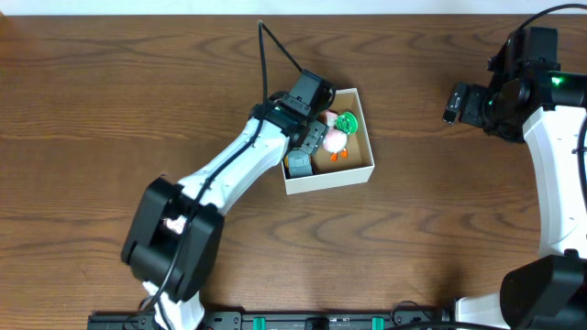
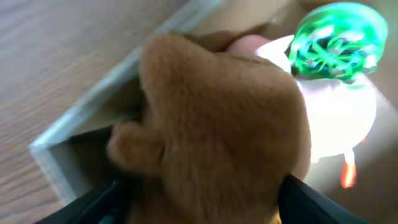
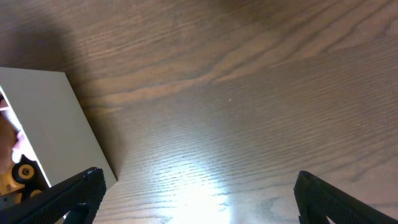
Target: Pack container
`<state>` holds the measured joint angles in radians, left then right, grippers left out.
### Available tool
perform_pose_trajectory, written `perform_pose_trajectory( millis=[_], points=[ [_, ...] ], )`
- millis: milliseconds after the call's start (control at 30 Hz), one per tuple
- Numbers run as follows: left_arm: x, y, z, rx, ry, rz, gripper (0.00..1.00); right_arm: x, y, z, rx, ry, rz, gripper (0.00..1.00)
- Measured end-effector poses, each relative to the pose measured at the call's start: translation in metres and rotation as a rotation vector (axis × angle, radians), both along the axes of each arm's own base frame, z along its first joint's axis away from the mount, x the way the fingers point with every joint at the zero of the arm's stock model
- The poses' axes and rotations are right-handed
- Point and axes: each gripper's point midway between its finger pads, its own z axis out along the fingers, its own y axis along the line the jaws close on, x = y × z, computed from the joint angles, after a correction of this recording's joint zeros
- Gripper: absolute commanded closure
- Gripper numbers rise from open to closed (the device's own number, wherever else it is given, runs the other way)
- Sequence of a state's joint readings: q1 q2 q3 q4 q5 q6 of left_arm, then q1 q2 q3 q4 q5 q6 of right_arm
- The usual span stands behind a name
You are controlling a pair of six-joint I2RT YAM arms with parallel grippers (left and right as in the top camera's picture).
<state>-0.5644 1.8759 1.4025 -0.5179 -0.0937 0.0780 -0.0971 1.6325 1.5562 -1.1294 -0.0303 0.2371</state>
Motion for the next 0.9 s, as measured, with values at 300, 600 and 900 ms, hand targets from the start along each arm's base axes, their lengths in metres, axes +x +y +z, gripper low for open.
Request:
perform_pose_trajectory(
  millis=[300, 600, 900],
  points=[
    [-0.005, 0.003, 0.088, -0.094, -0.177, 0.003, 0.16, 0.000, 0.000, 0.000, 0.000, 0.000, 0.000, 0.01],
    [-0.015, -0.018, 0.068, -0.072, -0.136, -0.048, 0.94, 0.000, 0.000, 0.000, 0.000, 0.000, 0.000, 0.01],
    [-0.001, -0.022, 0.013, -0.022, -0.063, -0.039, 0.94, 0.000, 0.000, 0.000, 0.000, 0.000, 0.000, 0.01]
  ],
)
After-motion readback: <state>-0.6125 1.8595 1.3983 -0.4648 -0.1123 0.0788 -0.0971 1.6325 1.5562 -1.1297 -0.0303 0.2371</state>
